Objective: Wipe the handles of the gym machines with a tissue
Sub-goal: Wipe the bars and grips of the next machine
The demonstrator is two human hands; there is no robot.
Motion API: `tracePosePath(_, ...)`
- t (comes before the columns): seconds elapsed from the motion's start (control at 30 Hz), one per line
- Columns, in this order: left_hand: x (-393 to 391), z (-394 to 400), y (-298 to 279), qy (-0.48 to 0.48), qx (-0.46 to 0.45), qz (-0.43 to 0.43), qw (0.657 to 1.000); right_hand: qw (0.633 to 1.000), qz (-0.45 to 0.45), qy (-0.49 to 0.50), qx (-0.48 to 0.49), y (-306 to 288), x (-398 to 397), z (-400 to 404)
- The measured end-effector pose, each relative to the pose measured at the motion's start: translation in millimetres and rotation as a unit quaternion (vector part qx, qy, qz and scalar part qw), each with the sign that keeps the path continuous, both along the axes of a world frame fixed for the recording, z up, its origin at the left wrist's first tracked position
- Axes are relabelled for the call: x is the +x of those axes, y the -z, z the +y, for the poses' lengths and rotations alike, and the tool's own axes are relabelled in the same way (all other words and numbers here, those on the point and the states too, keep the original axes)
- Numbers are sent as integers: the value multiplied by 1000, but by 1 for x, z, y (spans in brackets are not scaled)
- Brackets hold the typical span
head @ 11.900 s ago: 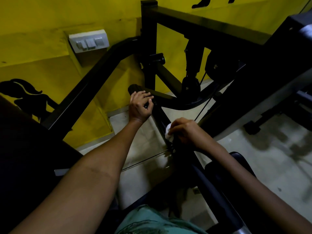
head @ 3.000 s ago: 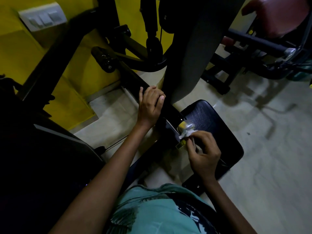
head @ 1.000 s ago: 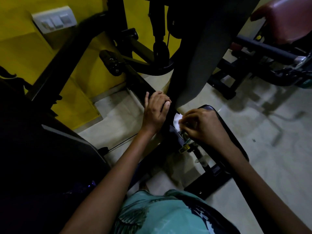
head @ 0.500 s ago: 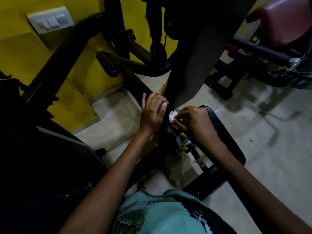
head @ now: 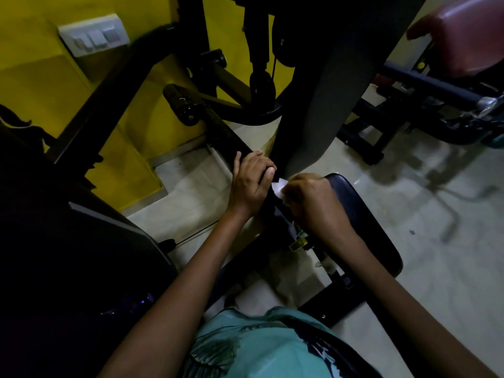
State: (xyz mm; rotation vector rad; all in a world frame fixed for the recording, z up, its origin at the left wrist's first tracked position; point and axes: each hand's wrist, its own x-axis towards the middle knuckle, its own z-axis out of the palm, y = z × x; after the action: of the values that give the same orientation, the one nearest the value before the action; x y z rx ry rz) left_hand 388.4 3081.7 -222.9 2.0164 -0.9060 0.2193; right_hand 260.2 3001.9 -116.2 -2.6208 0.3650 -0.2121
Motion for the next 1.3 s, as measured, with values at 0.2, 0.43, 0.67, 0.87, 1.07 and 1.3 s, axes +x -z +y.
tracePosePath(0.2,4,2,-1,1,3,-26,1000,999,19,30,30,-8,11,-16)
tracePosePath(0.43,21,5,-17,22,-12,36,999,998,12,-57,-4,1,2,-27)
tracePosePath(0.67,72,11,-24,-16,119,49,992,992,-23,-124,-3,11,18,-18)
tracePosePath(0.87,75,15,-9,-3,57,80,995,995,-35,-91,2,11,34,-32)
tracePosePath(1.07,75,15,-6,-1,50,83,995,988,-19,-154,-6,12,30,-28)
tracePosePath(1.3,73,14,-5,-11,46,83,995,986,-28,-161,-38,13,56,-19)
